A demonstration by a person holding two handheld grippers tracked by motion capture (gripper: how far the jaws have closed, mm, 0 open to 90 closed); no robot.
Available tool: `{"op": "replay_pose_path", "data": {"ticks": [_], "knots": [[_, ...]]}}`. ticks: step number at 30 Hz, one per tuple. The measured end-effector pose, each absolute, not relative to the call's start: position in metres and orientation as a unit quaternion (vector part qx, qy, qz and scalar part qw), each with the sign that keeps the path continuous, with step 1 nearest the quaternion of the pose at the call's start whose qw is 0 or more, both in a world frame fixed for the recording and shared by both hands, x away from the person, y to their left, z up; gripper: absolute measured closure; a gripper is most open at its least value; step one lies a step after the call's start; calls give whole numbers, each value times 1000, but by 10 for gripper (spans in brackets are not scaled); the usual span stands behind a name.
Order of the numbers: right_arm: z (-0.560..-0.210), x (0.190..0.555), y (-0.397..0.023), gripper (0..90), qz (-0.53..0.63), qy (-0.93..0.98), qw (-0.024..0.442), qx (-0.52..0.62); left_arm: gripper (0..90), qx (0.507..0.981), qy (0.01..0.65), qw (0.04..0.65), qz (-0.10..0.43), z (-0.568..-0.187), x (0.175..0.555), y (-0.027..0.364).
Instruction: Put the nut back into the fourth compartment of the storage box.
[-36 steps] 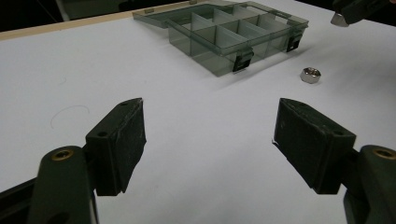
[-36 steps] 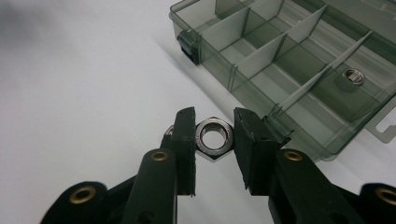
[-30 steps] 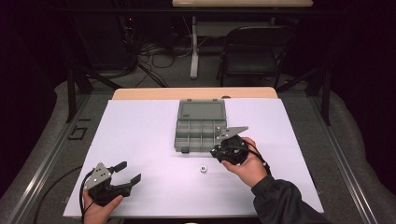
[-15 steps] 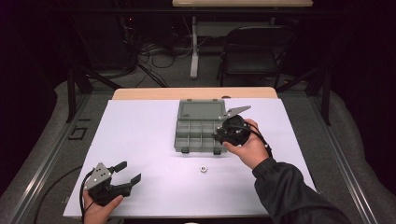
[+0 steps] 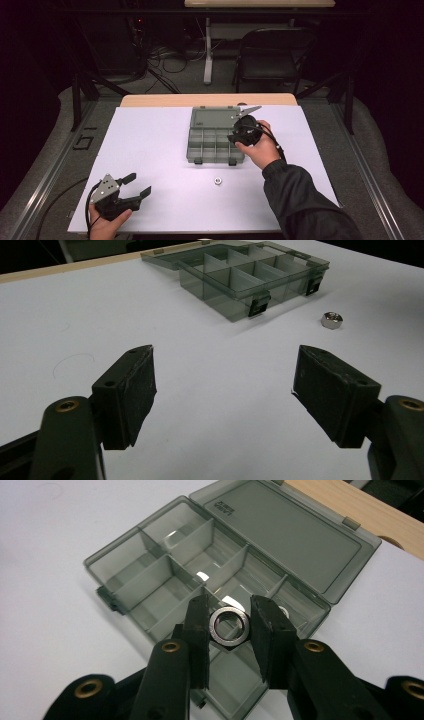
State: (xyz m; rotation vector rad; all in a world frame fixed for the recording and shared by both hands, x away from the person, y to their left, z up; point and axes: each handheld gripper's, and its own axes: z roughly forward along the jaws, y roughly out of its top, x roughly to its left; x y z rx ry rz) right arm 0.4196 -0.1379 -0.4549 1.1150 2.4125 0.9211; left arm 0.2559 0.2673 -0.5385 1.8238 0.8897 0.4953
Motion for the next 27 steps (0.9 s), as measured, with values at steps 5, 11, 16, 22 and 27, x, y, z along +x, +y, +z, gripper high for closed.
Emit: {"op": "replay_pose_path", "data": {"ticks": [5, 11, 16, 22, 27], "knots": [[-466, 434, -137, 704, 329, 834, 169, 409, 251, 756, 366, 502, 206, -538, 256, 267], [-480, 450, -139, 704, 316, 825, 176, 434, 252, 757, 365, 502, 206, -538, 256, 267], [-489, 459, -142, 704, 305, 819, 182, 450, 252, 757, 365, 502, 204, -538, 256, 267], [-496, 463, -143, 704, 295, 820, 183, 456, 253, 757, 364, 502, 204, -538, 256, 268], [-501, 465, -143, 704, 288, 821, 182, 458, 253, 757, 364, 502, 204, -538, 256, 268]]}}
